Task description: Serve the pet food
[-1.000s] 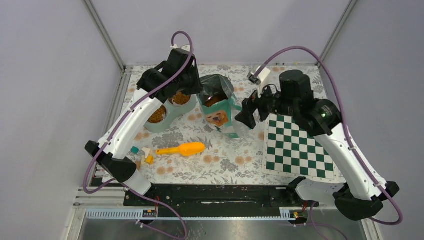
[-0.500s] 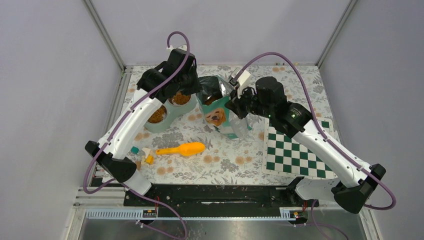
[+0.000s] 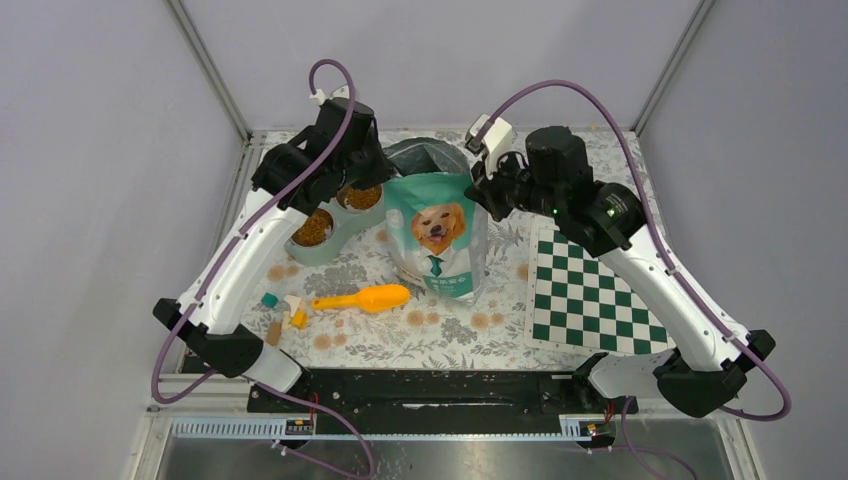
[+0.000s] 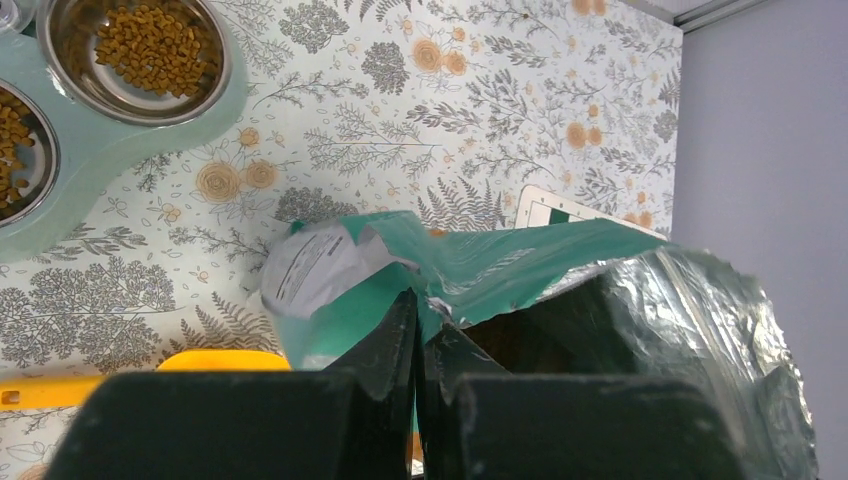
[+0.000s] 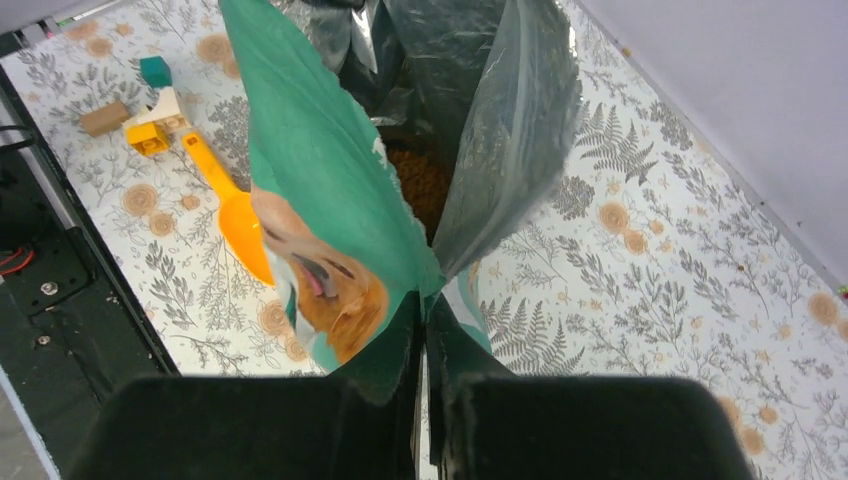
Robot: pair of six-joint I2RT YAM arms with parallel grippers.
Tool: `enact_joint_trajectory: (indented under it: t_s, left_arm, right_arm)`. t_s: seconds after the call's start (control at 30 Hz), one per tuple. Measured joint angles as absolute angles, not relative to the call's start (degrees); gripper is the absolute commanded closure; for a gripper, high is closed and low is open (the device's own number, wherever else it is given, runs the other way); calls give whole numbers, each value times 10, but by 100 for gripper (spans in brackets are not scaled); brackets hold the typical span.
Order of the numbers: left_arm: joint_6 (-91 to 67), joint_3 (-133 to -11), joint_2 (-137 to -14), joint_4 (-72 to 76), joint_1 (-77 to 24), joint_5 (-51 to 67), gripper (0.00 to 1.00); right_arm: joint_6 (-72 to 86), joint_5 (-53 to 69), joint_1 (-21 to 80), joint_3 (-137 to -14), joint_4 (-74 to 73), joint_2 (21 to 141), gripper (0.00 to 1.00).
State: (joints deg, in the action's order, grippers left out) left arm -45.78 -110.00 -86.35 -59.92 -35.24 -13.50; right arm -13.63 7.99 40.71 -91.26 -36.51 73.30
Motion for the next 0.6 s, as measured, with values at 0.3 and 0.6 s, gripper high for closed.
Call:
enact_joint_trajectory:
  t_s: [0.3, 0.6]
  left_arm:
    - [-466, -1044, -809, -571, -353, -136, 100]
    - [-404, -913, -716, -421, -333, -134, 33]
  right_arm:
    - [-171, 150, 387, -927, -365, 743, 100]
    - [-175, 161, 355, -813, -298, 703, 93]
